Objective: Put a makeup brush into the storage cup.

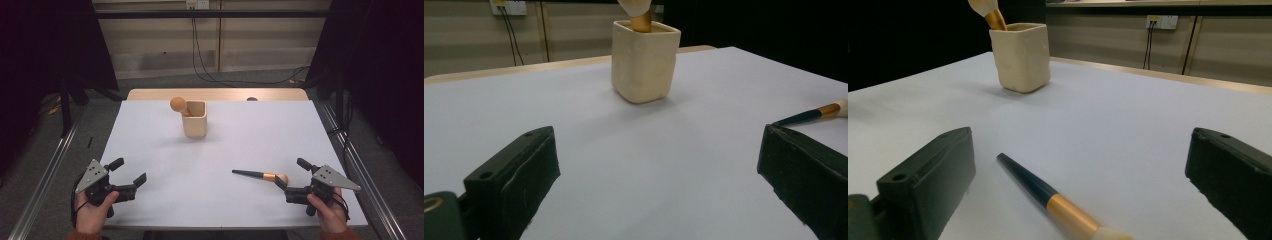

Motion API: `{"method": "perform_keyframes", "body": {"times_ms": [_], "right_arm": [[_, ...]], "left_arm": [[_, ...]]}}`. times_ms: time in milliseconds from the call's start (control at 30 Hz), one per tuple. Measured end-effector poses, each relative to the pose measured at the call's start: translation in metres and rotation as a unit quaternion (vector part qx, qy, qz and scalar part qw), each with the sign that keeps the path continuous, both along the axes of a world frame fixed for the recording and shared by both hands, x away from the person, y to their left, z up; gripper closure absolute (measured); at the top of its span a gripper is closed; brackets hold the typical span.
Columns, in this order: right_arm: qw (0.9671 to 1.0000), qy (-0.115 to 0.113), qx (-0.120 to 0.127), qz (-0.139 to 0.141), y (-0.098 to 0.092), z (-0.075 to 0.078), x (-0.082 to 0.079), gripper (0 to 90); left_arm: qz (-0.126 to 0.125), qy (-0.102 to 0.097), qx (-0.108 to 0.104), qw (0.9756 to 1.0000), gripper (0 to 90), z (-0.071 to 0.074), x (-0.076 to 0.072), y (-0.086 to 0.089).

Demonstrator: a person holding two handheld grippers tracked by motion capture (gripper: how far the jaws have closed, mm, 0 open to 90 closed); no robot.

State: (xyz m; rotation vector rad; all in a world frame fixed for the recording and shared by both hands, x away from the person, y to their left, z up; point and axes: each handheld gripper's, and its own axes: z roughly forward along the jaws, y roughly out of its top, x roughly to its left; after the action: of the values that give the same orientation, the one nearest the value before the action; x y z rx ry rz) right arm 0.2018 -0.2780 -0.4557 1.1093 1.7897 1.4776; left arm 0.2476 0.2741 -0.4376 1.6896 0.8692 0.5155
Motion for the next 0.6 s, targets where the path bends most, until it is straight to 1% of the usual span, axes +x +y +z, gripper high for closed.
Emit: {"method": "perform_keyframes", "body": {"times_ms": [67, 100, 133, 167, 200, 267, 333, 367, 400, 433, 467, 500, 533, 600], "right_arm": [[1.0, 0.0, 0.0, 0.0, 0.001, 0.001, 0.001, 1.3], [1.0, 0.003, -0.001, 0.0, 0.001, 0.001, 0.002, 2.5], [0.9999, 0.009, 0.003, -0.003, 0.002, 0.001, 0.003, 2.4], [0.9999, 0.013, 0.001, -0.001, 0.003, 0.001, 0.004, 2.3], [0.9999, 0.01, 0.001, 0.002, 0.004, 0.002, 0.005, 1.7], [1.0, 0.007, -0.001, 0.003, 0.006, 0.004, 0.007, 0.8], [1.0, 0.006, 0.002, 0.006, 0.009, 0.007, 0.009, 0.7], [1.0, 0.004, -0.001, 0.008, 0.009, 0.008, 0.01, 0.6], [0.9999, 0.005, 0.001, 0.01, 0.011, 0.01, 0.012, 0.6], [0.9999, 0.009, 0.002, 0.014, 0.012, 0.013, 0.014, 1.3], [0.9998, 0.007, 0.001, 0.016, 0.013, 0.014, 0.015, 1.5], [0.9998, 0.006, -0.003, 0.017, 0.014, 0.015, 0.017, 1.5], [0.9998, 0.009, -0.003, 0.019, 0.015, 0.016, 0.019, 1.1], [0.9995, 0.014, -0.005, 0.026, 0.016, 0.017, 0.022, 0.8]], "left_arm": [[-0.007, -0.002, 0.002, 1.0, 3.1, 0.0, -0.001, -0.002], [-0.012, 0.002, -0.005, 0.9999, 3.1, 0.0, 0.0, -0.002], [-0.012, 0.001, -0.005, 0.9999, 3.1, -0.001, 0.0, -0.002], [-0.012, -0.001, 0.002, 0.9999, 3.1, -0.001, 0.0, -0.002], [-0.013, -0.001, 0.006, 0.9999, 3.1, -0.001, 0.0, -0.002], [-0.015, 0.002, 0.001, 0.9999, 3.1, -0.002, 0.0, -0.001], [-0.015, -0.001, 0.003, 0.9999, 3.1, -0.001, 0.0, 0.0], [-0.013, 0.001, 0.001, 0.9999, 3.1, -0.002, -0.001, 0.001], [-0.013, 0.005, -0.005, 0.9999, 3.1, -0.002, 0.0, 0.001], [-0.017, 0.009, -0.01, 0.9998, 3.1, -0.002, 0.0, 0.001], [-0.02, 0.012, -0.013, 0.9996, 3.2, -0.003, 0.001, 0.001], [-0.017, 0.01, -0.007, 0.9998, 3.2, -0.003, 0.001, 0.0], [-0.016, 0.009, -0.002, 0.9998, 3.2, -0.002, 0.001, 0.0], [-0.018, 0.009, -0.002, 0.9998, 3.2, -0.002, 0.001, -0.002]]}}
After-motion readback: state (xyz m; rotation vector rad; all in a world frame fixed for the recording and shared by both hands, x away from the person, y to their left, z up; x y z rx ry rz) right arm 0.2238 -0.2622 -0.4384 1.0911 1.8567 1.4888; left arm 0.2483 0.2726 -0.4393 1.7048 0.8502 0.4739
